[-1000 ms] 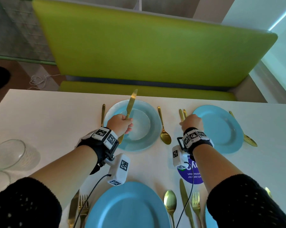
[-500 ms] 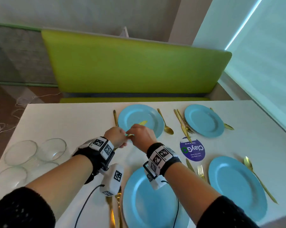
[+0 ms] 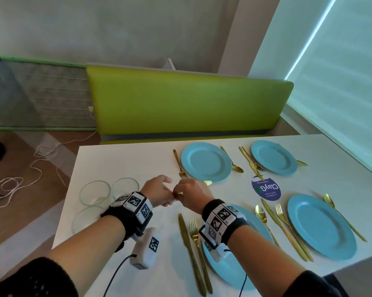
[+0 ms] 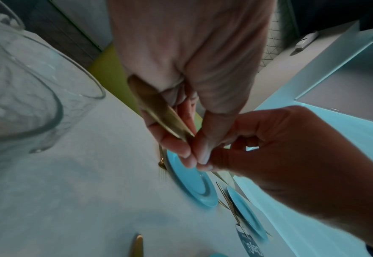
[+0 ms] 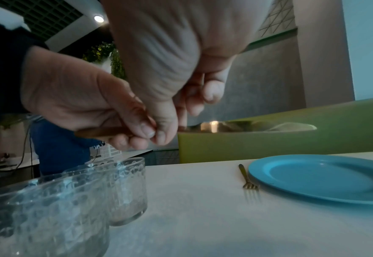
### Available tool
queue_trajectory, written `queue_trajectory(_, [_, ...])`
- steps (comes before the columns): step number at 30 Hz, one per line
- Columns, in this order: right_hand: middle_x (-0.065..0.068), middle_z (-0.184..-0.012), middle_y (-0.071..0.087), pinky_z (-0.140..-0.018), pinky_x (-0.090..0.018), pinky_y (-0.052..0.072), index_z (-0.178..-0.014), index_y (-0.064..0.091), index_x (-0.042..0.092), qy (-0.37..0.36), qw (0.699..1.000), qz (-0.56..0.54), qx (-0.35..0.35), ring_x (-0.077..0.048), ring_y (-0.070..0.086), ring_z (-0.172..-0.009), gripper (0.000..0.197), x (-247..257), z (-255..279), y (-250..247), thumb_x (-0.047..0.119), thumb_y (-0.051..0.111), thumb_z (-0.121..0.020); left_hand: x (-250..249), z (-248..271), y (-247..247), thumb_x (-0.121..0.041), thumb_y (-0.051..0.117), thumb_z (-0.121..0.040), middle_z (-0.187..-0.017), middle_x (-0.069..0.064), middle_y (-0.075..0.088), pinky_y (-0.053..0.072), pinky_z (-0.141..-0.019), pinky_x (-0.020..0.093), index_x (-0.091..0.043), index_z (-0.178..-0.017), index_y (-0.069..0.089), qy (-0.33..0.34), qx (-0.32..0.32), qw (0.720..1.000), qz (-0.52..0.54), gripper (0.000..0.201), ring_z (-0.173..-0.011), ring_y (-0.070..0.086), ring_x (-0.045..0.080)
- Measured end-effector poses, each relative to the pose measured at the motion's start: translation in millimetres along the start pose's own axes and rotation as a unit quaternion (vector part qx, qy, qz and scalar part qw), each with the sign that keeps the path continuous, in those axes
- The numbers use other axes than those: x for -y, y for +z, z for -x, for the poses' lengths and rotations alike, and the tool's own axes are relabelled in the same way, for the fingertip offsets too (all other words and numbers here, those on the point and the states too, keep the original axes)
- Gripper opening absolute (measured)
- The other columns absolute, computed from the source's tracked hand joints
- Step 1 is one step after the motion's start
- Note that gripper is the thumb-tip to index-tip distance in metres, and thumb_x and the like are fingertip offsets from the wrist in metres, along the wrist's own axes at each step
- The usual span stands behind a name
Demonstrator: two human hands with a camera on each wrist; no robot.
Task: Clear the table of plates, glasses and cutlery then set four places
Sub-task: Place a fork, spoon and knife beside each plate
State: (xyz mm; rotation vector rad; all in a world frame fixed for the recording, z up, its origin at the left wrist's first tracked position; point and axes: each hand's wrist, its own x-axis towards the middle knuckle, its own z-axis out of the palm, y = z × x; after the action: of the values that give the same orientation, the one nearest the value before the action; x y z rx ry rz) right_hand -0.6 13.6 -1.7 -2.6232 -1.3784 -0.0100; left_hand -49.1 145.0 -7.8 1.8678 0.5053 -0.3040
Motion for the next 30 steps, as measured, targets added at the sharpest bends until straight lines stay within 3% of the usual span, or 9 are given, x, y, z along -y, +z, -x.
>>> queue_trajectory(2, [-0.003,-0.097,0.069,-0.074,-0.035,0.054,-0.099,0.073,0.017,0.018,0.997,0.021,0.072,-0.024,0.064,-0.087,0.019,7,-4,-5,0.019,0.059,-0.087,3,2,-6,-0.004,0.07,-0.07,-0.074,0.006,0.07,0.048,-0.055,0.02,-0.013,-0.12,0.045,0.001,0.018,1.0,-0.011,0.057,-0.063,0.06,0.014])
queue_trajectory(4, [-0.001,-0.107,0.067,-0.082,-0.037,0.052,-0.108,0.069,0.019,0.014,0.994,0.044,0.103,-0.023,0.062,-0.097,0.024,12,-8,-8,0.024,0.051,-0.092,5,2,-14,-0.003,0.071,-0.07,-0.077,0.008,0.071,0.048,-0.056,0.02,-0.013,-0.117,0.046,-0.003,0.03,0.999,-0.013,0.055,-0.063,0.06,0.015])
queue_trajectory(11, [-0.001,-0.11,0.069,-0.079,-0.035,0.051,-0.11,0.069,0.02,-0.008,0.996,0.02,0.086,-0.025,0.064,-0.099,0.03,13,-38,1,0.024,0.043,-0.096,2,-12,-53,-0.003,0.07,-0.076,-0.084,0.01,0.067,0.054,-0.065,0.027,-0.008,-0.118,0.05,-0.029,0.009,0.999,0.039,0.047,-0.069,0.064,0.019])
queue_trajectory(13, [0.0,-0.114,0.067,-0.083,-0.034,0.05,-0.112,0.068,0.024,0.042,0.995,0.013,0.091,-0.025,0.061,-0.103,0.03,14,-53,0,0.027,0.043,-0.096,-2,-18,-68,-0.016,0.072,-0.077,-0.089,0.002,0.066,0.05,-0.075,0.026,-0.012,-0.116,0.055,-0.008,-0.041,0.999,-0.002,0.043,-0.082,0.063,0.018])
queue_trajectory(16, [-0.003,-0.112,0.069,-0.088,-0.035,0.052,-0.108,0.07,0.022,0.175,0.979,-0.071,0.081,-0.025,0.061,-0.104,0.026,6,-82,1,0.027,0.05,-0.093,-7,-26,-92,-0.027,0.066,-0.084,-0.107,0.001,0.066,0.038,-0.082,0.017,-0.013,-0.115,0.059,0.021,-0.191,0.981,-0.016,0.034,-0.107,0.059,0.018])
queue_trajectory(20, [-0.009,-0.115,0.067,-0.091,-0.031,0.048,-0.111,0.07,0.012,0.279,0.948,-0.099,0.12,-0.028,0.06,-0.109,0.03,-17,-122,9,0.021,0.048,-0.092,-8,-39,-116,-0.024,0.06,-0.088,-0.115,0.006,0.066,0.035,-0.084,0.016,-0.009,-0.11,0.062,0.021,-0.29,0.956,0.036,0.026,-0.113,0.058,0.021])
queue_trajectory(25, [-0.011,-0.118,0.064,-0.079,-0.027,0.047,-0.111,0.063,0.003,0.345,0.921,-0.038,0.175,-0.025,0.061,-0.108,0.031,-41,-156,40,0.021,0.044,-0.094,0,-59,-126,-0.019,0.059,-0.087,-0.106,0.008,0.07,0.047,-0.095,0.03,-0.012,-0.099,0.065,0.026,-0.281,0.959,0.039,0.015,-0.103,0.064,0.024])
queue_trajectory(27, [-0.01,-0.116,0.065,-0.071,-0.025,0.043,-0.11,0.061,0.003,0.375,0.908,-0.047,0.178,-0.024,0.063,-0.106,0.027,-51,-164,54,0.019,0.048,-0.093,3,-67,-125,-0.017,0.059,-0.087,-0.101,0.008,0.069,0.051,-0.087,0.031,-0.017,-0.091,0.062,0.026,-0.275,0.96,0.052,0.005,-0.09,0.066,0.022])
queue_trajectory(30, [-0.011,-0.116,0.065,-0.076,-0.027,0.048,-0.113,0.059,0.001,0.412,0.893,-0.065,0.167,-0.025,0.063,-0.107,0.026,-60,-170,69,0.015,0.05,-0.092,6,-79,-122,-0.015,0.058,-0.088,-0.092,0.005,0.063,0.049,-0.066,0.023,-0.016,-0.089,0.058,0.02,-0.26,0.962,0.075,0.002,-0.064,0.061,0.011])
